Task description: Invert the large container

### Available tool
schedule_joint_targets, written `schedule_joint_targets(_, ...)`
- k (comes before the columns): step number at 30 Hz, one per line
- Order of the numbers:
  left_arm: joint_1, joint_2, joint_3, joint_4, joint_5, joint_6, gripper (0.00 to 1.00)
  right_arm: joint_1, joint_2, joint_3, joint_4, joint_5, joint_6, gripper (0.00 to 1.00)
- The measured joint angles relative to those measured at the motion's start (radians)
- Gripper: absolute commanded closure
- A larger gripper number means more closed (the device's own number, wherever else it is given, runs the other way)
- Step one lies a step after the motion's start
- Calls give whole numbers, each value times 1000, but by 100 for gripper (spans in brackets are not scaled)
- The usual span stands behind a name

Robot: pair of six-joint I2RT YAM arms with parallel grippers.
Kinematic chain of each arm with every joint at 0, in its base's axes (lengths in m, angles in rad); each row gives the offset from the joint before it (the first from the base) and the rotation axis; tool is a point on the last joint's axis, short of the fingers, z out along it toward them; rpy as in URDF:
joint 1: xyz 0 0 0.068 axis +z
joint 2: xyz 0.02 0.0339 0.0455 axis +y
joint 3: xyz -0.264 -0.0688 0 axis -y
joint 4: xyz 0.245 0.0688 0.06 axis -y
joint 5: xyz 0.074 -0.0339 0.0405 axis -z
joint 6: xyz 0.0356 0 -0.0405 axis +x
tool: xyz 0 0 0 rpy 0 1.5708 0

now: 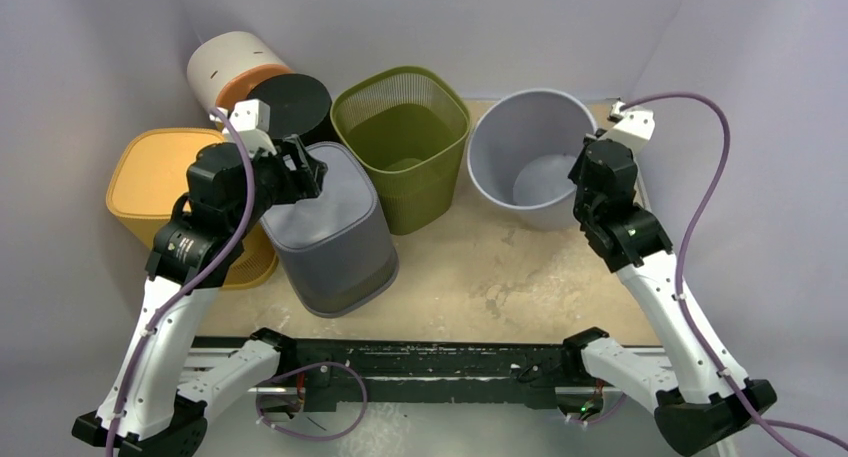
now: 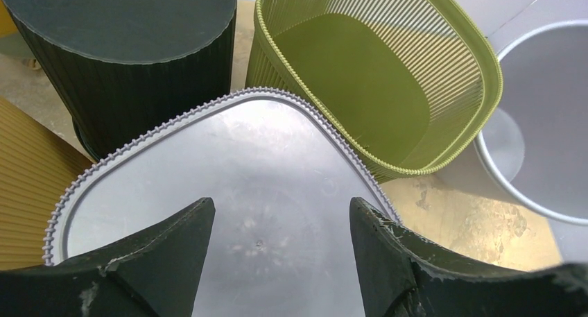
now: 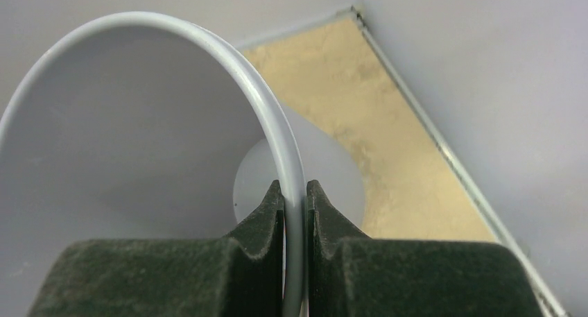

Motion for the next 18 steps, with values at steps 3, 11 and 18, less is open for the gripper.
schedule_joint_targets(3,0,-5,-6,-2,0,0,31,-31,-41,-89,-23,-60,74,99)
schedule_joint_targets(11,0,-4,-19,-8,1,2,30,-86,-90,-160,-47,-146,211,34)
schedule_joint_targets(18,0,-6,-53,5,5,1,30,-88,-74,-55,-129,-181,188,33)
